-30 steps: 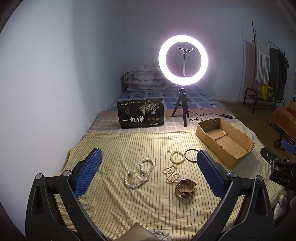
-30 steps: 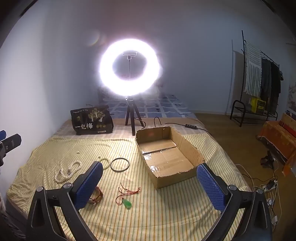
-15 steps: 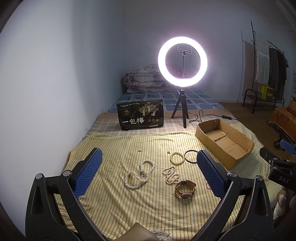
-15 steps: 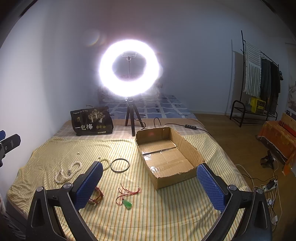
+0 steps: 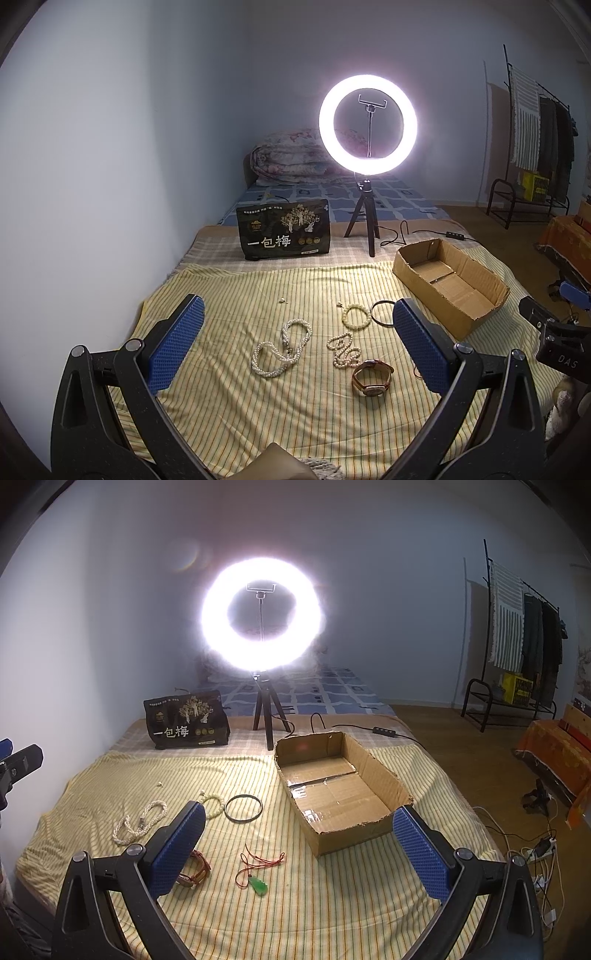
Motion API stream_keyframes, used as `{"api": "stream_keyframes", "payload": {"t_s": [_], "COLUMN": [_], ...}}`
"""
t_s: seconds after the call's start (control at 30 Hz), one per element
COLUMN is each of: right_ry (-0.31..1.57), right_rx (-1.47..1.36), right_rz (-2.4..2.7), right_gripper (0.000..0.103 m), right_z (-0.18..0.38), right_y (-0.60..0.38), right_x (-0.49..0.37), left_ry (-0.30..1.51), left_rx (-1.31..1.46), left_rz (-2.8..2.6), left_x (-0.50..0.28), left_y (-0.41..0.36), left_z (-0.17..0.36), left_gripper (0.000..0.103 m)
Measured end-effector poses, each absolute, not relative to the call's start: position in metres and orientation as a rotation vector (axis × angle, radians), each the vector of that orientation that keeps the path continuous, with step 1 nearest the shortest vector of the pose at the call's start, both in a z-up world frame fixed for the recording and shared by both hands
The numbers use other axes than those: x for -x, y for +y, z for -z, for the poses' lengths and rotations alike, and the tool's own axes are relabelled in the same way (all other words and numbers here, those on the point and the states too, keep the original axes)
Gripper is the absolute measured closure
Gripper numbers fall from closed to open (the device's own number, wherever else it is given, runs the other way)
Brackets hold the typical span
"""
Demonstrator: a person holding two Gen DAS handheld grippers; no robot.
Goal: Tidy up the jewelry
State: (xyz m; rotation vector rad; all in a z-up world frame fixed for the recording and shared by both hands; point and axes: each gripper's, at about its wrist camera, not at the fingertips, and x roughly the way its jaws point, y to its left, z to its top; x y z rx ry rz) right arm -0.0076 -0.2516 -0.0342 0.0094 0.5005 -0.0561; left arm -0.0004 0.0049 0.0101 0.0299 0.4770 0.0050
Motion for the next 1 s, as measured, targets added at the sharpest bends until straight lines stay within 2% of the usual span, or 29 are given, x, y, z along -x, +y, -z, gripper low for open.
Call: {"api": "stream_keyframes", "payload": {"t_s": [1.0], "right_ry": [0.509], "right_rx": [-0.013], "right_rz": [0.051], "right_gripper": [0.000], "right_z": [0.0346], "right_y": [-0.2495], "right_x": [0.0073], "left_ry": [0.472], "left_rx": [-0.029], "left_rz": [-0.009], "left_x": [0.0022], "left_y": [0.0052], "left_z": [-0.0087], "left_gripper": [0.000]}}
